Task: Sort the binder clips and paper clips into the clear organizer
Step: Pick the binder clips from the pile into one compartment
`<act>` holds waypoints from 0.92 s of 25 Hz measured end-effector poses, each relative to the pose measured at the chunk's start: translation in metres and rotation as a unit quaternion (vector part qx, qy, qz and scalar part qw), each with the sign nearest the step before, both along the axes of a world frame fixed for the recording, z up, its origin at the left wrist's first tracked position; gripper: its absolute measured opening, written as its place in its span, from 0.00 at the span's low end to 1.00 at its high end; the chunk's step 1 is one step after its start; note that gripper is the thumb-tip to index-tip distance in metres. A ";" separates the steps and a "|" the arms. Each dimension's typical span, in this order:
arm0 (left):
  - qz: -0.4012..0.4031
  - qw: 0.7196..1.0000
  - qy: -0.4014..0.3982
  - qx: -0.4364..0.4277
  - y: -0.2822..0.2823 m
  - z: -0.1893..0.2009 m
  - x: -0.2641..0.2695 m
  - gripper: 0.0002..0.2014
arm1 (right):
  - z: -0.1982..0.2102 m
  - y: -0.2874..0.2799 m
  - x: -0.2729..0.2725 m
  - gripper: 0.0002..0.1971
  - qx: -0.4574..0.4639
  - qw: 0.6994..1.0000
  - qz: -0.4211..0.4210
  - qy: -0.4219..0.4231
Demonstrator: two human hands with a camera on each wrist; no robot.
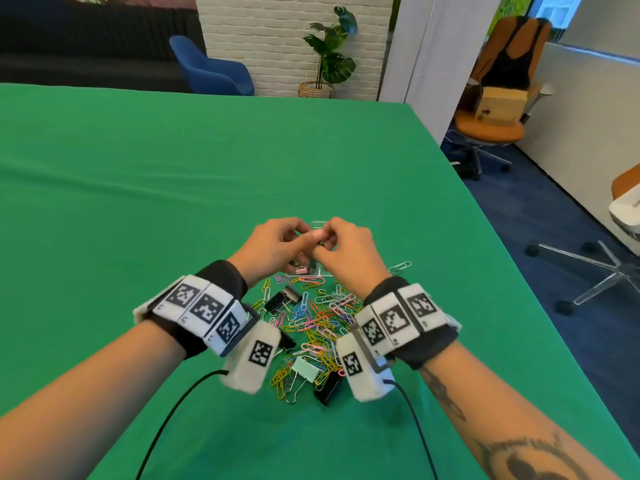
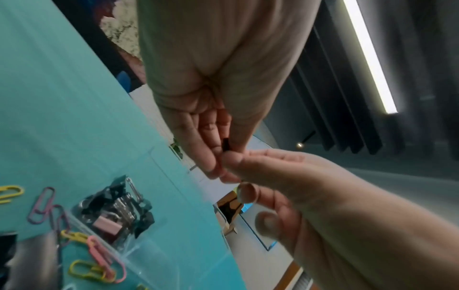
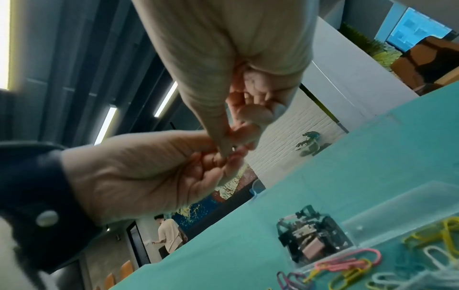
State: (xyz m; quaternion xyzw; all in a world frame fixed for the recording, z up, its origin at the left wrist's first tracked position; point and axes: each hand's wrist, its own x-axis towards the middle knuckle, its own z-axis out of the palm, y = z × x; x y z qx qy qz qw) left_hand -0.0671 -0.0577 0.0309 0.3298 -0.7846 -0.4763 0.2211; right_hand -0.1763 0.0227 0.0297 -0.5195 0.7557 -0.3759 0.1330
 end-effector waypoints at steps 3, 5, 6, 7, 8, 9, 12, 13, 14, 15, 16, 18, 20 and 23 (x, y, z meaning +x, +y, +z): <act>0.026 0.993 0.052 0.107 -0.013 0.003 -0.003 0.03 | 0.004 -0.013 0.006 0.12 0.001 1.000 0.009 -0.005; 0.060 0.992 0.035 0.108 -0.029 0.003 -0.005 0.03 | 0.006 -0.008 -0.002 0.20 0.013 1.000 0.012 -0.005; 0.079 0.994 0.001 0.072 -0.036 0.001 -0.007 0.05 | 0.005 -0.002 -0.009 0.23 0.014 1.000 0.002 0.001; 0.089 0.995 -0.052 0.009 -0.042 -0.002 -0.011 0.07 | 0.003 0.004 -0.016 0.23 0.013 1.000 -0.010 0.011; 0.086 0.988 -0.111 -0.065 -0.044 -0.005 -0.015 0.10 | 0.000 0.011 -0.023 0.22 0.013 1.000 -0.020 0.019; 0.077 0.979 -0.147 -0.117 -0.043 -0.008 -0.020 0.11 | -0.003 0.018 -0.029 0.21 0.014 0.999 -0.027 0.024; 0.094 0.974 -0.147 -0.142 -0.039 -0.019 -0.027 0.09 | -0.016 0.036 -0.041 0.17 0.013 0.999 -0.023 0.023; 0.112 0.974 -0.138 -0.139 -0.039 -0.022 -0.028 0.08 | -0.020 0.041 -0.043 0.16 0.013 1.000 -0.016 0.020; 0.124 0.973 -0.136 -0.139 -0.039 -0.024 -0.028 0.09 | -0.023 0.046 -0.044 0.16 0.014 1.000 -0.009 0.017; 0.128 0.969 -0.148 -0.148 -0.040 -0.024 -0.028 0.09 | -0.026 0.050 -0.045 0.15 0.017 1.000 -0.002 0.014; 0.130 0.965 -0.165 -0.160 -0.041 -0.022 -0.026 0.09 | -0.028 0.053 -0.046 0.15 0.018 1.000 0.003 0.013; 0.142 0.961 -0.161 -0.174 -0.043 -0.015 -0.024 0.10 | -0.030 0.057 -0.049 0.14 0.013 1.000 0.005 0.013; 0.159 0.963 -0.133 -0.173 -0.047 -0.008 -0.020 0.11 | -0.030 0.059 -0.050 0.12 0.012 1.000 0.007 0.008; 0.141 0.962 -0.128 -0.197 -0.045 -0.006 -0.009 0.10 | -0.033 0.053 -0.040 0.10 0.050 0.997 0.054 0.036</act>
